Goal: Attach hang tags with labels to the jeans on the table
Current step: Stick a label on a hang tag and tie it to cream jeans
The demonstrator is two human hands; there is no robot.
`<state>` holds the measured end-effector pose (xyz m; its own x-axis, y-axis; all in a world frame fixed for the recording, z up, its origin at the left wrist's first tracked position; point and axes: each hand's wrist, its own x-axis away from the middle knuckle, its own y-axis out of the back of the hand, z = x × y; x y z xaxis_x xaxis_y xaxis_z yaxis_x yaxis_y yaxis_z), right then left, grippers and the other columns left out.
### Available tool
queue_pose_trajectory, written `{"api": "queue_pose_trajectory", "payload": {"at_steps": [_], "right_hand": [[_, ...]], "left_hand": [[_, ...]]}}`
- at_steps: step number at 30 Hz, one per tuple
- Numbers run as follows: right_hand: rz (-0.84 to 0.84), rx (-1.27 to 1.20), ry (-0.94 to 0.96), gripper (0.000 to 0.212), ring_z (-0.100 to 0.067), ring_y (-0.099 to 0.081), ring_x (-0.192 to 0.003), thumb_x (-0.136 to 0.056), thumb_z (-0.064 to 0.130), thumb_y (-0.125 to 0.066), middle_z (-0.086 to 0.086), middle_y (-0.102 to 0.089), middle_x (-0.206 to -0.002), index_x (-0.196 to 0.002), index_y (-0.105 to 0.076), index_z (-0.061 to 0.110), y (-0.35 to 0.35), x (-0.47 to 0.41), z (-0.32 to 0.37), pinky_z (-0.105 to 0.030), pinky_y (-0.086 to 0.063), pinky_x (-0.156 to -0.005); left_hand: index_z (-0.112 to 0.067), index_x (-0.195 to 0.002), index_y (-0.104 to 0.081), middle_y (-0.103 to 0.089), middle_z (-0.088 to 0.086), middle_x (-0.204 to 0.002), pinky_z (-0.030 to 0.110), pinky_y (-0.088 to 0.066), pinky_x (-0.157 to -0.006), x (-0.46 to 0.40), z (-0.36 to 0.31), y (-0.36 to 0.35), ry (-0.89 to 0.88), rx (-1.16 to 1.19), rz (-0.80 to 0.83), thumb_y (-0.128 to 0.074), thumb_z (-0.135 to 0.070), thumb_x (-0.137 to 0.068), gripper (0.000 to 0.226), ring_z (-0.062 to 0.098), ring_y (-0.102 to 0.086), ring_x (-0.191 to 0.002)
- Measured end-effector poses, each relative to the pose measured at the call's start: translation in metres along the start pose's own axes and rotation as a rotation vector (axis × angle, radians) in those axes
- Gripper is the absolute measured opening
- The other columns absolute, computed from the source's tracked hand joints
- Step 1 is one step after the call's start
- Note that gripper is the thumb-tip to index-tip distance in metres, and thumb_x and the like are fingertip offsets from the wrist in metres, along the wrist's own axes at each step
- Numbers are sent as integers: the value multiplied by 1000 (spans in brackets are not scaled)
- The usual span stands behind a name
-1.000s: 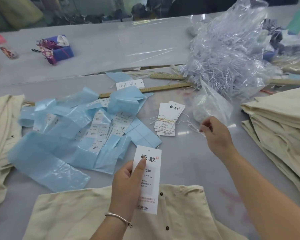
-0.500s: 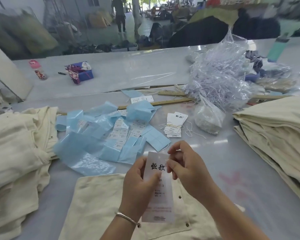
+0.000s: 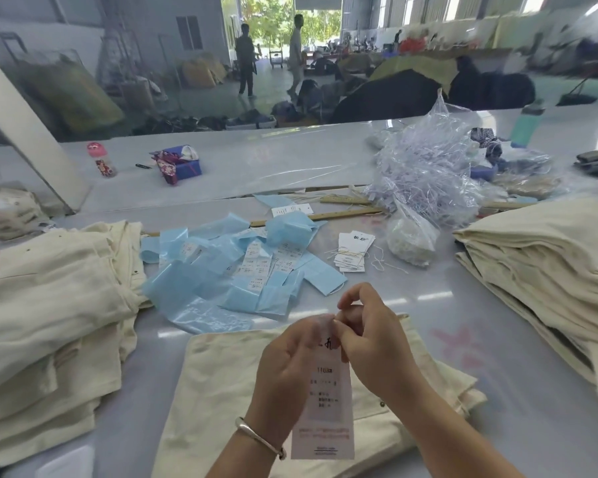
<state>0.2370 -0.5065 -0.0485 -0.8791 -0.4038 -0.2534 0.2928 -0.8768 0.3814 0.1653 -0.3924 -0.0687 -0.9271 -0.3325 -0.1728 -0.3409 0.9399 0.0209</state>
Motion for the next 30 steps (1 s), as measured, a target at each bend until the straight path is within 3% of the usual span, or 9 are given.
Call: {"api": "queue_pose_trajectory", "payload": {"at_steps": [3,7,12,16,19,21,23,27,30], "right_hand": [[16,-83,-5,34,-11,-50,-44,-85,-5,-58,-1,-65,-60,-85,-43,26,-6,14,4,-31,-42,-53],[29,-110,-11,34,-6,-51,-45,-85,-2,-59,1,-67,-63,-85,-44,28,-13,31,7,-27,-40,-52],[34,-84,26,32,-5,-51,-45,-86,-4,-55,9,-61,-58,-87,-44,26,-10,41,10,-18,-35,-49],[24,-99,-1,30,-7,-47,-47,-88,-8,-50,7,-60,-61,-89,-46,21,-8,51,13,-25,-37,-52],[-177,106,-7,37,-2,-50,-59,-83,-10,-49,17,-54,-69,-99,-53,23,-5,63,12,-16,-37,-63],[-305,154,29,43,-3,-49,-56,-77,-10,-51,21,-49,-60,-105,-58,21,2,72,13,-9,-34,-58],[-284,125,63,41,-7,-43,-47,-75,-5,-55,21,-52,-57,-105,-61,22,8,81,14,-9,-31,-52],[-169,-20,-31,35,-6,-43,-43,-80,-2,-66,10,-69,-90,-107,-64,20,12,87,7,-23,-42,-47],[-189,-222,-206,15,-15,-56,-45,-84,2,-69,-4,-68,-69,-91,-67,16,26,85,-5,-23,-43,-43]], "left_hand": [[-10,-93,-77,-74,16,-94,39,-51,-77,5,-1,10,149,255,-38,-41,-46,-98,51,28,-67,-91],[-6,-88,-77,-72,21,-89,33,-54,-76,11,0,14,208,385,-18,-72,-16,-81,14,29,-65,-84],[-9,-88,-75,-72,18,-88,41,-50,-84,19,-4,15,113,240,-27,-73,-15,-73,17,25,-65,-82],[-19,-91,-71,-72,9,-85,38,-54,-82,22,-8,15,27,21,-13,-72,-11,-79,14,22,-67,-82],[-22,-95,-64,-68,-1,-82,30,-54,-74,23,-6,12,-13,-143,0,-69,-4,-85,21,9,-63,-75],[-23,-95,-61,-66,-5,-79,20,-50,-68,23,-5,9,-42,-202,4,-69,-5,-85,22,4,-60,-69],[-24,-94,-59,-66,-5,-76,15,-46,-62,24,-4,2,-82,-255,30,-70,-5,-84,24,3,-59,-67],[-25,-93,-58,-68,-6,-76,15,-46,-61,23,-6,-17,-120,-257,98,-71,-3,-83,27,4,-63,-69],[-23,-94,-58,-68,-3,-76,22,-50,-64,15,-5,-32,-109,-213,132,-71,-2,-83,27,7,-64,-71]]}}
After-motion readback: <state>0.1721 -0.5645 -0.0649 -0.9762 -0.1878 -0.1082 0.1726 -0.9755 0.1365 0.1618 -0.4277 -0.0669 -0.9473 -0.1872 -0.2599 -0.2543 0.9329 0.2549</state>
